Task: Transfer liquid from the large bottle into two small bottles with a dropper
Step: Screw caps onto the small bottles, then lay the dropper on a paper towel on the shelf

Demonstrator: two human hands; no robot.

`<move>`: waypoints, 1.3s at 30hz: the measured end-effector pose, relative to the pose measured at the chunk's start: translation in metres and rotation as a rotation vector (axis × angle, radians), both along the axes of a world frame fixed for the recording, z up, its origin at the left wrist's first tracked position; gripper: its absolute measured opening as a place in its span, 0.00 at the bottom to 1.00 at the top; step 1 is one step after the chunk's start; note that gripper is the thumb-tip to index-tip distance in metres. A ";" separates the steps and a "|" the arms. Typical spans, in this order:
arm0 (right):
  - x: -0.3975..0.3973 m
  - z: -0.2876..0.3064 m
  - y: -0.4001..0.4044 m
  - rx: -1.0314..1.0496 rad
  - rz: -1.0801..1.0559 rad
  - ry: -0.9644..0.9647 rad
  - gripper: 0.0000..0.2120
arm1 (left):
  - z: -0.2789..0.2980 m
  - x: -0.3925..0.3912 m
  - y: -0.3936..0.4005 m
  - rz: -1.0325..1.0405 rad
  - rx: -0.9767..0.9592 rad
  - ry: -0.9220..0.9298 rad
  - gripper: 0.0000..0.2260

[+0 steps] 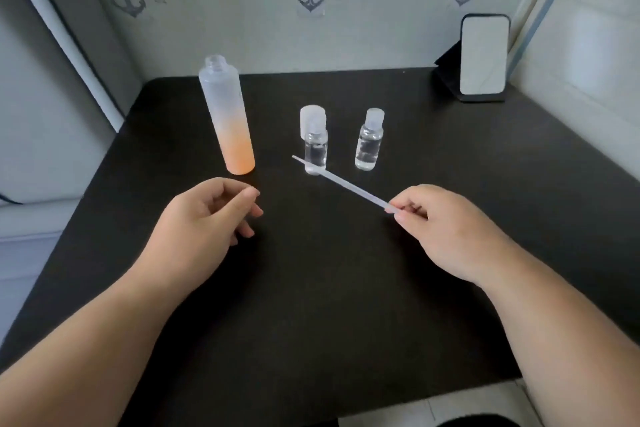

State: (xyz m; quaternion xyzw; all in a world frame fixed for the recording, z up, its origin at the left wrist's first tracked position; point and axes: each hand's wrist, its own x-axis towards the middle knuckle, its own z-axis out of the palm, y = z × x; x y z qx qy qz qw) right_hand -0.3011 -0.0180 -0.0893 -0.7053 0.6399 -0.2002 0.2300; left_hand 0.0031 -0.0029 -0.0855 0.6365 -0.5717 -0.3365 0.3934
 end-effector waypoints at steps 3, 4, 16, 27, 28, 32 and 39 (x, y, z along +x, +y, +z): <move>-0.009 0.003 -0.002 0.101 0.003 -0.079 0.09 | 0.000 -0.006 -0.001 -0.020 0.031 -0.010 0.06; -0.012 0.004 -0.001 0.138 -0.004 -0.117 0.09 | 0.000 -0.009 -0.002 -0.028 0.046 -0.005 0.06; -0.046 0.054 0.039 0.521 -0.327 -0.544 0.07 | 0.073 -0.059 -0.021 -0.066 0.439 0.021 0.08; -0.112 0.116 0.111 0.538 -0.765 -0.693 0.09 | 0.132 -0.168 -0.051 -0.510 0.552 -0.043 0.07; -0.120 0.119 0.127 0.506 -0.845 -0.721 0.10 | 0.136 -0.186 -0.053 -0.585 0.552 -0.060 0.07; -0.150 0.126 0.192 0.318 -1.147 -0.946 0.13 | 0.141 -0.253 -0.049 -0.865 0.532 -0.167 0.07; -0.206 0.132 0.313 0.000 -1.402 -1.237 0.12 | 0.145 -0.374 0.007 -1.115 0.416 -0.208 0.08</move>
